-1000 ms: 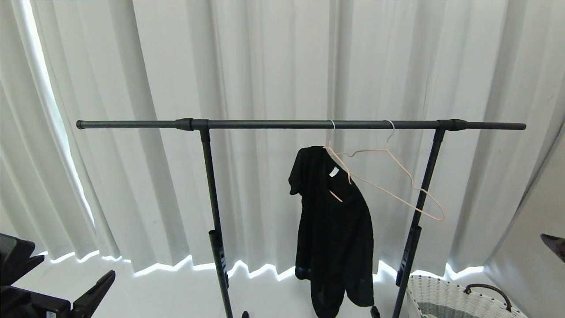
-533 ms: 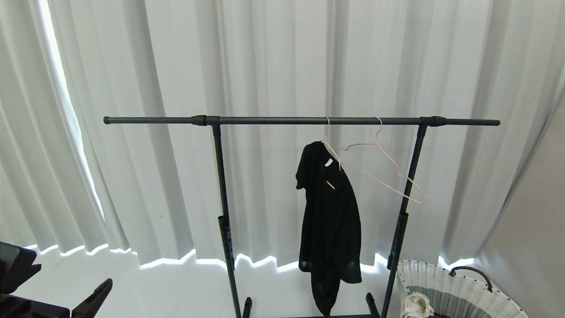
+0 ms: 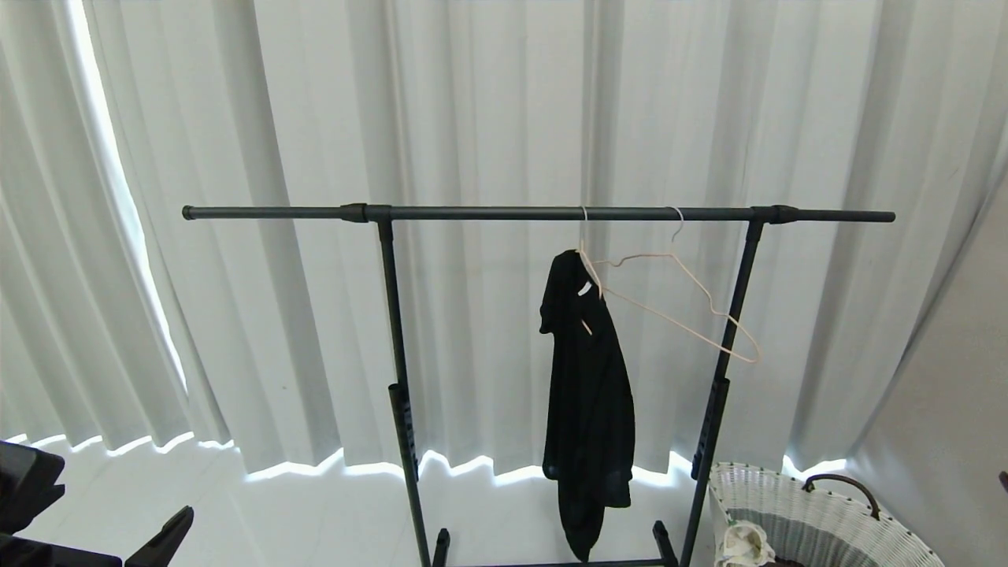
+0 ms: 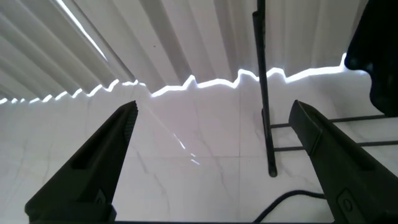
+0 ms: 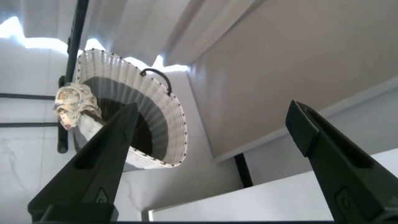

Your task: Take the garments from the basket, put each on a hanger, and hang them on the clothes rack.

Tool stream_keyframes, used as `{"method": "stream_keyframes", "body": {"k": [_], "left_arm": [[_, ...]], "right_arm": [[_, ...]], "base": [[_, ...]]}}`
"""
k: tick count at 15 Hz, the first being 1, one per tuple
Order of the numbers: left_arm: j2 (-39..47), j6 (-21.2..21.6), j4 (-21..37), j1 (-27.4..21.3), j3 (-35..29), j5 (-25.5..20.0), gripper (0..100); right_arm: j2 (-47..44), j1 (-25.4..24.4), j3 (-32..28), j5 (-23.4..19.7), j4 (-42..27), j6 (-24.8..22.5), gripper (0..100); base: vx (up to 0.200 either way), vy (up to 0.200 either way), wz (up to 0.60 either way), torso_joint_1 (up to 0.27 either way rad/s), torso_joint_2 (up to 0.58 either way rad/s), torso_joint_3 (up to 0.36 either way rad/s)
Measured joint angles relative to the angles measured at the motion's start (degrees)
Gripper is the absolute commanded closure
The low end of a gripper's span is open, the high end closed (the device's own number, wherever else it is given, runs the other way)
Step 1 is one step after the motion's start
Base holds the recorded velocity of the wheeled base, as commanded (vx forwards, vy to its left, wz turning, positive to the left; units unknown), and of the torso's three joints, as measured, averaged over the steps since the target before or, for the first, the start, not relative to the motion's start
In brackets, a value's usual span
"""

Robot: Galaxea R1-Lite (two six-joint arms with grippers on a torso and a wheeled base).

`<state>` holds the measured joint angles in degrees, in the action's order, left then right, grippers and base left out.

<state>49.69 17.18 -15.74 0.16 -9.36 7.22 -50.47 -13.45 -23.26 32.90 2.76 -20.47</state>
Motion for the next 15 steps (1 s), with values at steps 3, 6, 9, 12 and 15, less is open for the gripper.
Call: {"method": "stream_keyframes", "body": {"k": [3, 6, 9, 12, 15], "left_arm": [[0.0, -0.3, 0.1, 0.1, 0.6, 0.0, 0], [-0.5, 0.0, 0.1, 0.5, 2.2, 0.0, 0], [-1.4, 0.3, 0.1, 0.9, 4.3, 0.0, 0], [-2.3, 2.3, 0.1, -0.2, 6.0, -0.3, 0], [-2.6, 2.9, 0.1, -0.8, 7.3, -0.4, 0]], "right_arm": [[-0.2, 0.1, 0.3, 0.0, -0.1, 0.0, 0], [-0.8, 0.9, 0.3, 0.0, -0.1, -0.1, 0], [-1.2, 2.5, 0.2, -0.2, -0.1, -0.2, 0], [-2.1, 4.5, 0.3, -0.5, -0.1, 0.0, 0], [-4.0, 5.7, 0.2, -0.7, 0.7, 0.0, 0]], "base": [[0.000, 0.000, 0.00, -0.186, 0.43, 0.235], [0.000, 0.000, 0.00, -0.220, 0.50, 0.279], [0.000, 0.000, 0.00, -0.211, 0.50, 0.284], [0.000, 0.000, 0.00, -0.204, 0.49, 0.289], [0.000, 0.000, 0.00, -0.183, 0.48, 0.289]]}}
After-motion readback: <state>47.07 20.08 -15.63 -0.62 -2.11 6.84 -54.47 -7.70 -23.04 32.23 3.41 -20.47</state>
